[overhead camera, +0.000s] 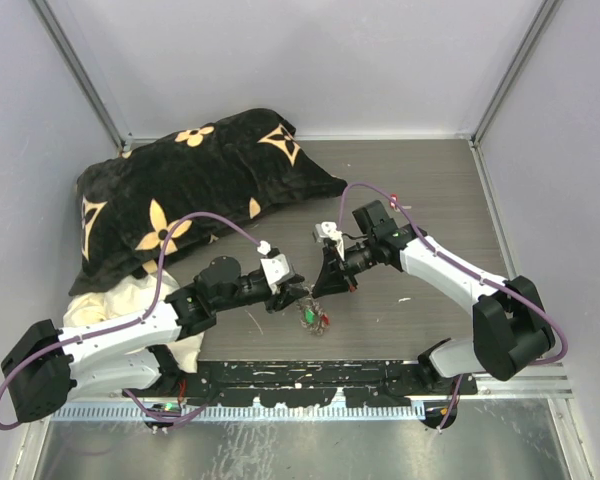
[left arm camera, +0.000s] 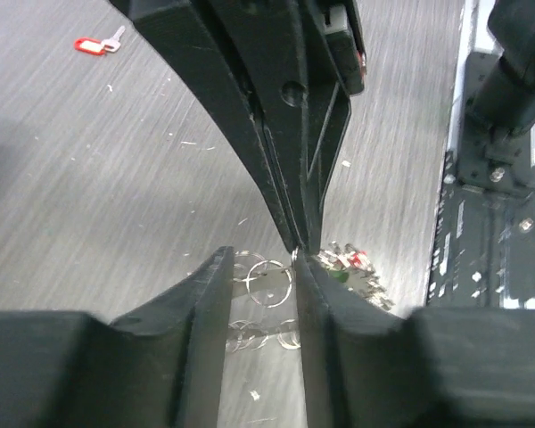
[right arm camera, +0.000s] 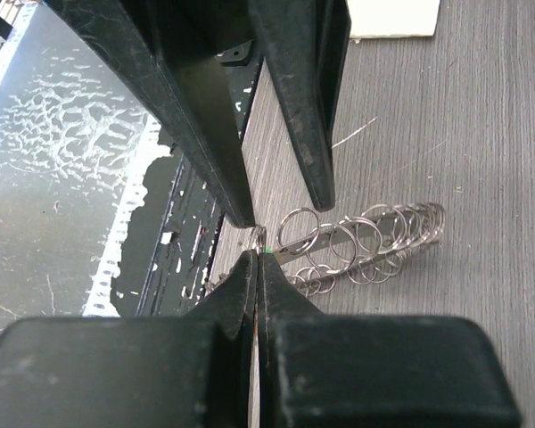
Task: Remove the keys from the keyring
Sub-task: Pick up the key from the keyring.
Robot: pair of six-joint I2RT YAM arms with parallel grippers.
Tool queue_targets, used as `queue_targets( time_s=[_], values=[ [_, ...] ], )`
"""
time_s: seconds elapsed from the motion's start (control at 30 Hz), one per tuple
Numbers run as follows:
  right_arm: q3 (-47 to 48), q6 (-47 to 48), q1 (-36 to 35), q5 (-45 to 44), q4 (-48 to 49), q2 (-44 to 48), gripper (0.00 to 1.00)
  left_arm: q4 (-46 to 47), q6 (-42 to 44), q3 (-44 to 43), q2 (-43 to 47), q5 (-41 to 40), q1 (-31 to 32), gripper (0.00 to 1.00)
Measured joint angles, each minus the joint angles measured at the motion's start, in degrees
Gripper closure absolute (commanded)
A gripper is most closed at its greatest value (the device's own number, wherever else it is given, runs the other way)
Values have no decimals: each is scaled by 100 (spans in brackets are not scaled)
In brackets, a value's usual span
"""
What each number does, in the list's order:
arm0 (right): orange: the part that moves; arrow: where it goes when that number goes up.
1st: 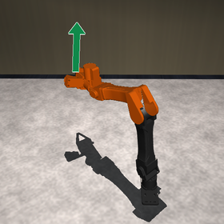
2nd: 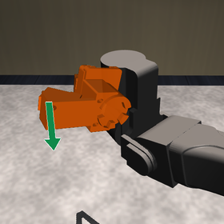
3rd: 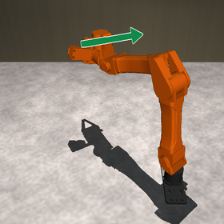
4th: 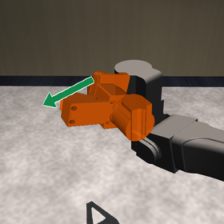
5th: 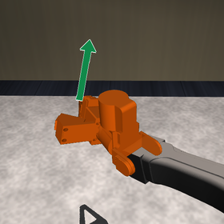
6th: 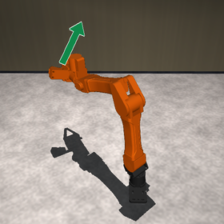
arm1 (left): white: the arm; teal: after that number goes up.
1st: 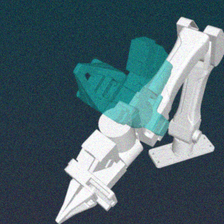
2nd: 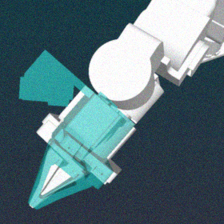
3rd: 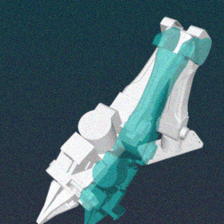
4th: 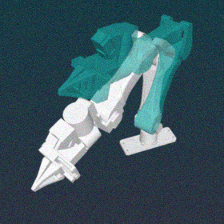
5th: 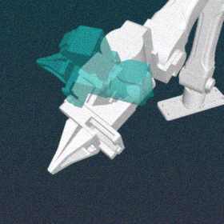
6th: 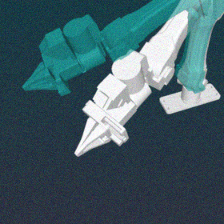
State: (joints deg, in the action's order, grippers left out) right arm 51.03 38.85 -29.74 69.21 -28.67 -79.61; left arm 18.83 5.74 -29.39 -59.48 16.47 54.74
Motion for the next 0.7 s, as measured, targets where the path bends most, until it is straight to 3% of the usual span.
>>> queue_targets(
  time_s=[0.07, 0.23, 0.5, 0.7],
  values=[
    [11, 85, 13, 0, -107, 0, 99, 151, -109, 59, 0, -57, 0, 46],
    [20, -59, 20, -157, -94, -2, 99, 385, -446, 188, 0, -304, -24, 37],
    [20, -433, 24, -260, 142, -4, 99, 551, -1434, 973, 719, -616, -98, 41],
    [20, -568, 24, -243, 203, -52, 99, 1244, -2413, 1764, 1182, -407, -98, 37]
  ],
)
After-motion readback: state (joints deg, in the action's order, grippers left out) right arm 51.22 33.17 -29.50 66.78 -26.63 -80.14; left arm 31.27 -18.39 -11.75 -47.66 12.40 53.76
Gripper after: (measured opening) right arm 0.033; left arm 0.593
